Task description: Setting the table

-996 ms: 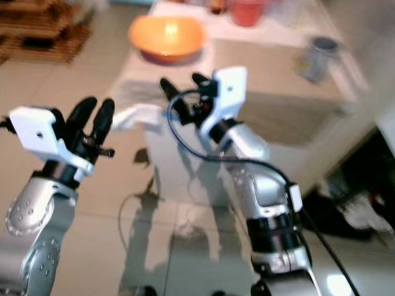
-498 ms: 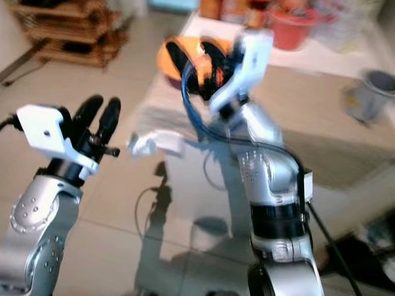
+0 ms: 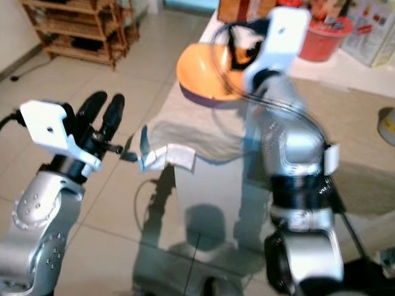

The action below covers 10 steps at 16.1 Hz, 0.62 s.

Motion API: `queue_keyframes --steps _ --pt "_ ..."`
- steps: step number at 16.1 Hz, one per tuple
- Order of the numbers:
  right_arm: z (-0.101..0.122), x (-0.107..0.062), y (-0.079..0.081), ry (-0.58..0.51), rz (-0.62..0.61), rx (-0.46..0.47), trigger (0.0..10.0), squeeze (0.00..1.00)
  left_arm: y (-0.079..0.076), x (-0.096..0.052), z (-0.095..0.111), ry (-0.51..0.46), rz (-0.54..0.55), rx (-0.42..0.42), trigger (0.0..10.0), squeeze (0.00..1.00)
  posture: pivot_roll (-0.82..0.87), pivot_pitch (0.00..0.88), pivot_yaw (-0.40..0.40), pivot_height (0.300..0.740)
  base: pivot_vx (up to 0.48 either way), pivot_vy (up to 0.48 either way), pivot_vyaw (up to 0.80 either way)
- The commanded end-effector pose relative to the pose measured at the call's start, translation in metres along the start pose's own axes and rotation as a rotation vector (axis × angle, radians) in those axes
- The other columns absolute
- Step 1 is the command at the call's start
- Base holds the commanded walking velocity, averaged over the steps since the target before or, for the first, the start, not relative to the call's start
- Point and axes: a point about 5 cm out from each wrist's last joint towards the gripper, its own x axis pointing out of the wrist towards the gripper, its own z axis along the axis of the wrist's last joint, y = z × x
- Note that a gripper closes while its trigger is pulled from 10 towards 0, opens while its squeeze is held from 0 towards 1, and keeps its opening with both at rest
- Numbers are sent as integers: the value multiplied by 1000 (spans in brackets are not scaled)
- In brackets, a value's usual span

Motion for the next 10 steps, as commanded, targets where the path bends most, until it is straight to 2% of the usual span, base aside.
queue_keyframes --steps 1,2,3,6,8,10 --pt "-7 3 -2 80 -45 -49 10000 0 -2 -3 5 -18 -31 15 10000 0 -41 120 -26 740 0 0 0" --pt "-13 3 -16 168 -135 -57 10000 0 -6 -4 7 -15 -92 29 10000 0 -45 123 -26 740 0 0 0" --pt "-17 3 -28 225 -203 -28 10000 0 -9 -7 8 -7 -154 45 10000 0 -49 126 -26 740 0 0 0" --pt "-33 -2 -46 355 -313 52 10000 0 -20 -14 9 12 -304 67 10000 0 -56 128 -26 740 0 0 0" --pt "-37 -4 -46 394 -338 135 10000 0 -24 -16 9 16 -337 70 10000 0 -58 128 -26 740 0 0 0" --pt "-44 -4 -36 456 -293 249 10000 0 -27 -17 8 19 -350 72 10000 0 -57 130 -29 740 0 0 0"
